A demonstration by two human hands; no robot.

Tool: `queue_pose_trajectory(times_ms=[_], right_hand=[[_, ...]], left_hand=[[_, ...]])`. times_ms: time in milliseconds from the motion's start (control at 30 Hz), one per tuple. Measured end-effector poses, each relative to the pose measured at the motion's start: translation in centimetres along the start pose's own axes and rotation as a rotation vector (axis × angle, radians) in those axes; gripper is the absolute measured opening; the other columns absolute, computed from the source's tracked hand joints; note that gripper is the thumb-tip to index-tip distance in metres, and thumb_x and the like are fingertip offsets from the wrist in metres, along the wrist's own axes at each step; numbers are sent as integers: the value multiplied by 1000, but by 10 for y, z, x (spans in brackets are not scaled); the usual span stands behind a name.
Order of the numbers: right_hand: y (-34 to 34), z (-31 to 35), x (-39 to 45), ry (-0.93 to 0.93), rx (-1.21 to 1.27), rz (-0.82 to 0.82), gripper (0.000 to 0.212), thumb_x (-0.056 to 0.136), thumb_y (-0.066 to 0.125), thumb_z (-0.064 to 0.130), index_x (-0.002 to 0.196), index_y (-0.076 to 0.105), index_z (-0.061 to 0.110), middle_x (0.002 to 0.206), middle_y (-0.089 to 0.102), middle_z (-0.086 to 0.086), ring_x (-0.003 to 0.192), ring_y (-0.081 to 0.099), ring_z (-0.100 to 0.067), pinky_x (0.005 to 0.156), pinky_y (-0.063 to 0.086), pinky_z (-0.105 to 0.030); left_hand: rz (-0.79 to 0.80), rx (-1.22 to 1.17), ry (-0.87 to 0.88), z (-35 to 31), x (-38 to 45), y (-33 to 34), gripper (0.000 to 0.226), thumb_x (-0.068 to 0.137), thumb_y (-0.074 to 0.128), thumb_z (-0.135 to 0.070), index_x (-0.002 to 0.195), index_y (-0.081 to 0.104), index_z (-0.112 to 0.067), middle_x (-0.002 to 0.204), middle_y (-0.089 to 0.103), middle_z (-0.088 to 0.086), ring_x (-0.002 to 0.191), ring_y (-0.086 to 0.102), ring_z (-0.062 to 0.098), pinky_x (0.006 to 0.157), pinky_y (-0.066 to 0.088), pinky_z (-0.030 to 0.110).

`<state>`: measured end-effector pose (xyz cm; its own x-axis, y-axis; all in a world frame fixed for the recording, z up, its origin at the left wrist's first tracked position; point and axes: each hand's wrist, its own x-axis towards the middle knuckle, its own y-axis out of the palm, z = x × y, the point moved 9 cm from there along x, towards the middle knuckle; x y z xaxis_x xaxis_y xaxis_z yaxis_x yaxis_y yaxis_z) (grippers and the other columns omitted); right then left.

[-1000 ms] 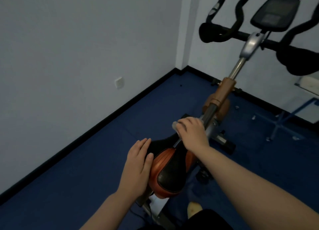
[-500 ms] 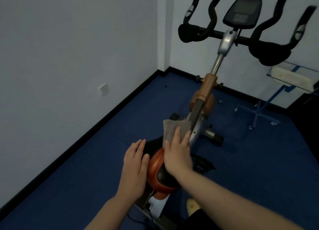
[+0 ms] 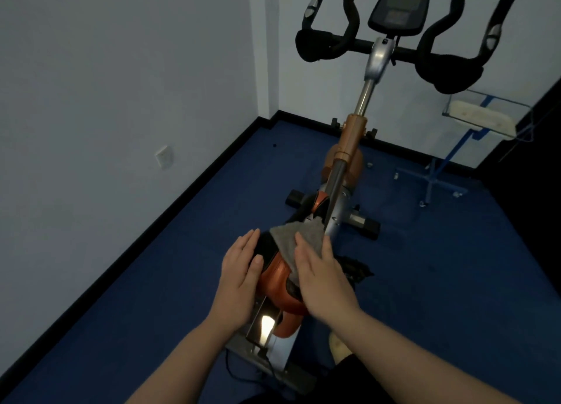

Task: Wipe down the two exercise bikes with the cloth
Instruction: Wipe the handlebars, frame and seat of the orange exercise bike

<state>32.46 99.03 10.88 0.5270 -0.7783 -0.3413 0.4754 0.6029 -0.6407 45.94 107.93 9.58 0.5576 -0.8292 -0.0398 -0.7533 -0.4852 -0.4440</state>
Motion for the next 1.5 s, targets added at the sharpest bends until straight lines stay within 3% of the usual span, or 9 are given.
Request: queue_pose_trajectory(times_ms=[100, 267, 433, 600, 833, 1000, 1167, 1367, 1500], right_hand=[[2, 5, 1, -17, -45, -51, 47, 102, 20, 53, 149, 15, 54, 162, -17, 10, 147, 12, -23, 109, 38, -46], [25, -8, -37, -148, -176, -45, 48, 100, 25, 54, 137, 0, 72, 142, -47, 27, 145, -22, -13, 109, 34, -43], [-2, -2, 7, 29, 7, -95, 48, 102, 20, 54, 150, 14, 52, 163, -8, 6, 143, 26, -26, 106, 41, -46], [24, -14, -39, -87, -6, -224, 56, 86, 6, 71, 141, -4, 66, 156, -17, 23, 144, 4, -12, 105, 31, -33], [0, -32, 15, 140, 425, -142, 52, 103, 26, 50, 153, 16, 39, 149, 42, -2, 129, 47, -23, 107, 40, -46], [19, -22, -29, 74, 169, -211, 68, 99, 32, 53, 151, -10, 41, 159, 4, 9, 140, 20, -22, 107, 34, -44], [-1, -12, 25, 92, 40, -188, 68, 101, 30, 50, 155, -5, 27, 156, 26, -4, 132, 40, -26, 100, 43, -46], [-10, -17, 89, 179, 31, -198, 69, 102, 22, 50, 153, -18, 24, 160, 18, -14, 128, 45, -34, 96, 43, -43], [-27, -17, 130, 73, 122, -185, 58, 102, 21, 51, 155, 6, 31, 160, 16, -6, 136, 37, -30, 105, 35, -44]], left_hand=[[25, 10, 20, 1, -1, 2, 44, 101, 30, -46, 145, 25, -43, 147, 20, -33, 144, 11, -3, 122, 9, 32], [41, 19, 34, 3, 1, 3, 42, 101, 29, -50, 142, 23, -48, 146, 17, -37, 144, 8, -7, 122, 8, 31], [42, 37, 35, 4, 0, 2, 54, 95, 27, -51, 148, 27, -40, 154, 23, -23, 144, 12, -4, 120, 9, 29], [39, 71, 43, 3, 0, 3, 50, 95, 25, -52, 144, 23, -45, 154, 20, -24, 144, 10, -5, 121, 8, 29], [12, 112, 59, -1, -2, 2, 52, 101, 23, -52, 150, 27, -34, 152, 22, -22, 144, 12, 0, 119, 10, 28], [-33, 129, 51, -7, 0, 2, 49, 102, 28, -40, 150, 33, -30, 151, 27, -16, 142, 17, 3, 119, 16, 32], [-148, 348, 27, -16, 15, -4, 41, 103, 35, -26, 142, 46, -26, 130, 45, -5, 114, 33, 8, 92, 36, 27], [-259, 419, -30, -26, 15, -2, 39, 102, 37, -24, 136, 55, -20, 126, 51, 2, 111, 40, 19, 91, 43, 37], [-304, 450, -31, -27, 16, -4, 37, 102, 38, -21, 134, 57, -19, 124, 52, 1, 112, 41, 17, 92, 42, 34]])
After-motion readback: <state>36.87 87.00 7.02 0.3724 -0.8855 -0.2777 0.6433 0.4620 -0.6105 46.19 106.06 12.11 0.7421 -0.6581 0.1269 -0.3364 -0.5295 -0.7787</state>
